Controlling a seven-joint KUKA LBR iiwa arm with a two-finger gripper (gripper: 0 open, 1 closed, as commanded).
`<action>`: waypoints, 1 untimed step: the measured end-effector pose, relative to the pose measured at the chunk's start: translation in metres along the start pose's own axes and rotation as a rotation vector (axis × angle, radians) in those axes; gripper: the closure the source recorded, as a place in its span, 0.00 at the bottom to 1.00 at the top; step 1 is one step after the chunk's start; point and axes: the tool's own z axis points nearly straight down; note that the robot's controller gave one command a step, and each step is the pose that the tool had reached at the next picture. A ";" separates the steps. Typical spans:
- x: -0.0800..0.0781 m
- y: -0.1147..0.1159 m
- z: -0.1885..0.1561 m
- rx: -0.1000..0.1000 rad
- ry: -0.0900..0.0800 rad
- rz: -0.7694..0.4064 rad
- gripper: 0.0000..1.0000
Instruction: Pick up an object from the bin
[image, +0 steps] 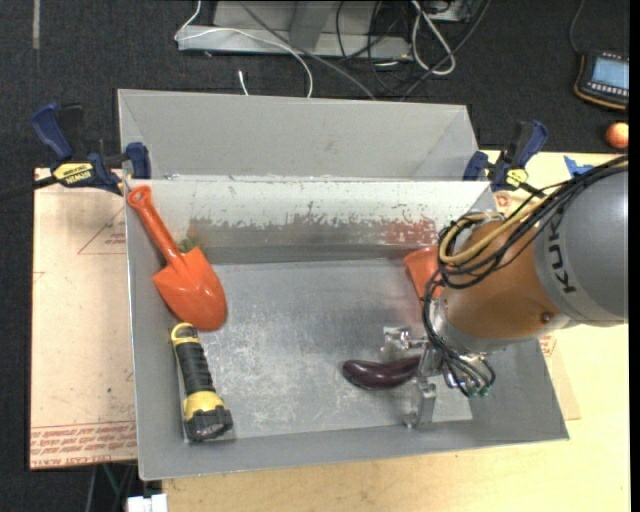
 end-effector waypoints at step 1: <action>0.001 -0.001 -0.054 -0.002 -0.015 0.017 0.00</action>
Offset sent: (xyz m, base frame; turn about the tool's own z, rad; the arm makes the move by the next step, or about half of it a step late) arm -0.0124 0.0339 0.0301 0.1272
